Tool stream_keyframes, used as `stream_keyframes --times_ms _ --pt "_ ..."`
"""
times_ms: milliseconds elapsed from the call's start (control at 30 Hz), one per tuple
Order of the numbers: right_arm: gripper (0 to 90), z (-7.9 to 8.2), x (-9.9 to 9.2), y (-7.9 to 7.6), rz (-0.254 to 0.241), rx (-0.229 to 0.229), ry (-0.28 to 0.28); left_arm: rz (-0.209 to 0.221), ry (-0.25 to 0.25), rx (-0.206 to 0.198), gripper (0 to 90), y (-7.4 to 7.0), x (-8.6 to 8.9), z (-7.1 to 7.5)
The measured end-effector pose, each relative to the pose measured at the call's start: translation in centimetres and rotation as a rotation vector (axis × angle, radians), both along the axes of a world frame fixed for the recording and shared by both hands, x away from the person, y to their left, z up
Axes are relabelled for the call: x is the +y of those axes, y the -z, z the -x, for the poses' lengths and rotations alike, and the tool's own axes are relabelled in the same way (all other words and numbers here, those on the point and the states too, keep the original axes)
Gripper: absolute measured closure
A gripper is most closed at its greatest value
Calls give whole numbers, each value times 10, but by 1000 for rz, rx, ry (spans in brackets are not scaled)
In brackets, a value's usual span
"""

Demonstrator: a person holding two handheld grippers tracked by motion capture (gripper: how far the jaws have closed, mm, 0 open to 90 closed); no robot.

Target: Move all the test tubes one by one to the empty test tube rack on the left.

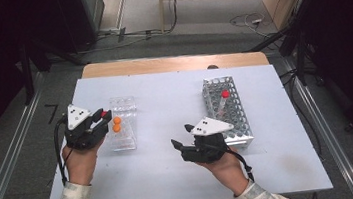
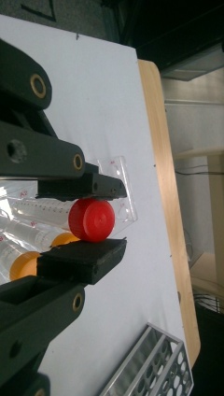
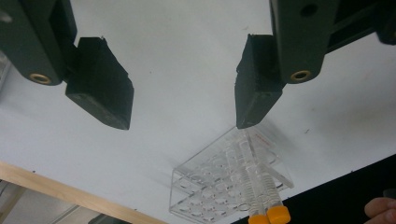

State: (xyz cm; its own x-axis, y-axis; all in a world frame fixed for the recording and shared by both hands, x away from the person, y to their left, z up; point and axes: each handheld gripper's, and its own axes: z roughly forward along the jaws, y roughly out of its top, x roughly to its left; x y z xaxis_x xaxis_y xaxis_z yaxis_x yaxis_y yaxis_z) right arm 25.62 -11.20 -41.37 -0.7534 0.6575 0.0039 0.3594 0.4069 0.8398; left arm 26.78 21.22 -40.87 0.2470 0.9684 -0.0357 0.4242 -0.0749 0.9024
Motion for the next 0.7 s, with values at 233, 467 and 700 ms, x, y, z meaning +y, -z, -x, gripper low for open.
stream_keyframes --times_ms 233,467,700 --pt "360 0 0 0 1 -1 1 21 -1 2 656 1 1 1" --pt "360 -1 -4 -1 -4 -4 17 60 15 -3 578 -2 2 4" --pt "364 -14 -29 -11 -27 -41 98 83 5 -16 366 -5 1 7"
